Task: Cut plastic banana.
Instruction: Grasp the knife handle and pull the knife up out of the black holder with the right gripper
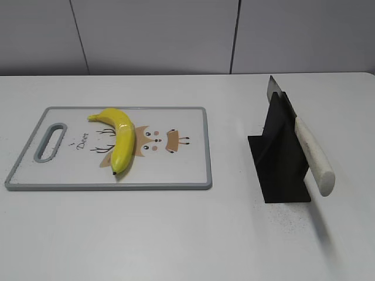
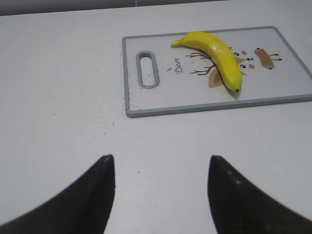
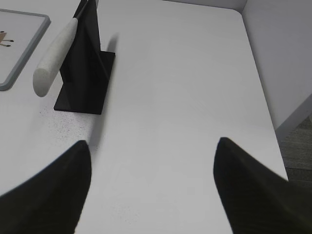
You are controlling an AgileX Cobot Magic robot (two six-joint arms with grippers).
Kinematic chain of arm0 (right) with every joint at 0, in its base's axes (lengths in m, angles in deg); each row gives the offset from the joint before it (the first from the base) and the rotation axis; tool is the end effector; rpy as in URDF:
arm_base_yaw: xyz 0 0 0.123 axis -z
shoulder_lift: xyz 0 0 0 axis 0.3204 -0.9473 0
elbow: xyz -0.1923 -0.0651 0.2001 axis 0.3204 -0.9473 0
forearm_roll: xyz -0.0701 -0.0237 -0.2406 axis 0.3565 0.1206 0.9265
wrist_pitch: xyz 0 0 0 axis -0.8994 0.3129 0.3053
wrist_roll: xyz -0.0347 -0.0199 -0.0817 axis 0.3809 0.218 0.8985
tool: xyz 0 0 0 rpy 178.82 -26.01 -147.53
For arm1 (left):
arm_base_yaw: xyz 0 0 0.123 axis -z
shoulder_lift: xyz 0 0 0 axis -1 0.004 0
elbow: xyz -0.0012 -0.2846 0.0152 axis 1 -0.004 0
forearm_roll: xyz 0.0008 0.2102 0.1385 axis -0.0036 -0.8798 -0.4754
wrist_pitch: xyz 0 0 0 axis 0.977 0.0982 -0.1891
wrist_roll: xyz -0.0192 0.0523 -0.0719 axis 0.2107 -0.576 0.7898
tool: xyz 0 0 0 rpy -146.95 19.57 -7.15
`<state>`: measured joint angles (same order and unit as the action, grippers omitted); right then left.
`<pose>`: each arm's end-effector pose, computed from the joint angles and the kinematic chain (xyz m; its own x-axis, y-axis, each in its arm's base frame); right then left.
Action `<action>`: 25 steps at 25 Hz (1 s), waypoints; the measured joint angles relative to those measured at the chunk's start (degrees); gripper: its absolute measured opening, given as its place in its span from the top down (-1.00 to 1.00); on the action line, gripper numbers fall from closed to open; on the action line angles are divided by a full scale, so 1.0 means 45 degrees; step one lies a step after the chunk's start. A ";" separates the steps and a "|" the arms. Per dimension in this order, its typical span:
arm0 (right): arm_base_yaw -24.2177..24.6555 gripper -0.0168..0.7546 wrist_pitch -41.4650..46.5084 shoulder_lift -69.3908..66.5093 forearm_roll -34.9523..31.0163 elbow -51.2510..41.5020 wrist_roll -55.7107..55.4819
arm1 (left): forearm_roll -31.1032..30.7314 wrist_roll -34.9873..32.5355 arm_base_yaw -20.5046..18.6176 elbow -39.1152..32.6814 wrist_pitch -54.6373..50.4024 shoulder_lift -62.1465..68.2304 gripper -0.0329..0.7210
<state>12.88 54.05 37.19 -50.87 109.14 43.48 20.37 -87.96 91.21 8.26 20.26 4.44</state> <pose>-0.0054 -0.0052 0.2793 -0.4282 -0.1046 -0.8976 -0.0818 0.9937 -0.0767 -0.0041 -0.0109 0.2674 -0.4688 0.1736 -0.8660 0.2106 0.9742 0.0813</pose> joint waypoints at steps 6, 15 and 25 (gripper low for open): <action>0.0000 -0.58 0.0000 0.0000 0.0000 0.0000 0.0000 | 0.0000 0.0000 0.0000 0.0000 0.0000 0.0000 -0.65; 0.0000 -0.58 0.0000 0.0000 0.0000 0.0000 0.0000 | 0.0000 0.0000 0.0000 0.0000 0.0000 0.0000 -0.65; 0.0000 -0.58 0.0000 0.0000 0.0000 0.0000 0.0000 | 0.0000 0.0000 0.0000 0.0000 0.0000 0.0000 -0.65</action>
<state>12.88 54.05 37.19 -50.87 109.14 43.48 20.37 -87.96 91.21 8.26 20.26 4.44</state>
